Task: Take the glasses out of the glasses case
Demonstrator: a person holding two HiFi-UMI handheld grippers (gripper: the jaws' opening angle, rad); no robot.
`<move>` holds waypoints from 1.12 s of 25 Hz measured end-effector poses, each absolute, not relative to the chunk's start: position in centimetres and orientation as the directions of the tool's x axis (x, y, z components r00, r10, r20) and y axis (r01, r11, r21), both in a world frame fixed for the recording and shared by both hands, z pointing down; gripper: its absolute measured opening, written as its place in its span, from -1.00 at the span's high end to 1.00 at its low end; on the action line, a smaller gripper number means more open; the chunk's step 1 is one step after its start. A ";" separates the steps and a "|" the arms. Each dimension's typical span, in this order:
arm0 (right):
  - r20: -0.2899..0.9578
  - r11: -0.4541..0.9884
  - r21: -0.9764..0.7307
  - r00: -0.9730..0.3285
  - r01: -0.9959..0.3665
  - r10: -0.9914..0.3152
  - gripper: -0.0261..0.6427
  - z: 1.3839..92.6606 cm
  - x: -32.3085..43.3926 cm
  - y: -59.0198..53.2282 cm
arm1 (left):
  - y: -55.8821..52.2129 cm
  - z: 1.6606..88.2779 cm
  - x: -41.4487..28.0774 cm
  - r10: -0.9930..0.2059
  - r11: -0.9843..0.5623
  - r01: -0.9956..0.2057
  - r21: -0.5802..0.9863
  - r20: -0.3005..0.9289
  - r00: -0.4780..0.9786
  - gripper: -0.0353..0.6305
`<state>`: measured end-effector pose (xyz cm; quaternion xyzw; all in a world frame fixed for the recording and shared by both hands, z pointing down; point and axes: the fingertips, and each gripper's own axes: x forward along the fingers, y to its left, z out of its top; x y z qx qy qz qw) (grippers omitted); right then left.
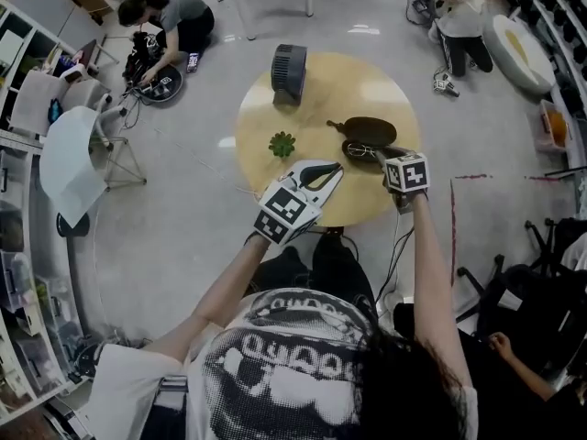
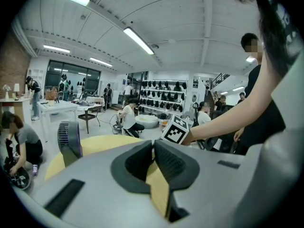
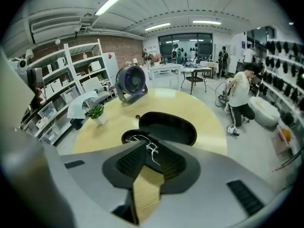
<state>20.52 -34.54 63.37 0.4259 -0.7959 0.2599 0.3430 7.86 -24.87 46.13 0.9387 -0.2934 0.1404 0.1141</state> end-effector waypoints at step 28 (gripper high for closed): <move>0.887 0.640 0.029 -0.276 -0.768 -0.371 0.52 69.6 19.7 -35.3 | -29.7 49.1 6.1 -0.572 -0.726 -0.659 0.200 0.356 0.739 0.82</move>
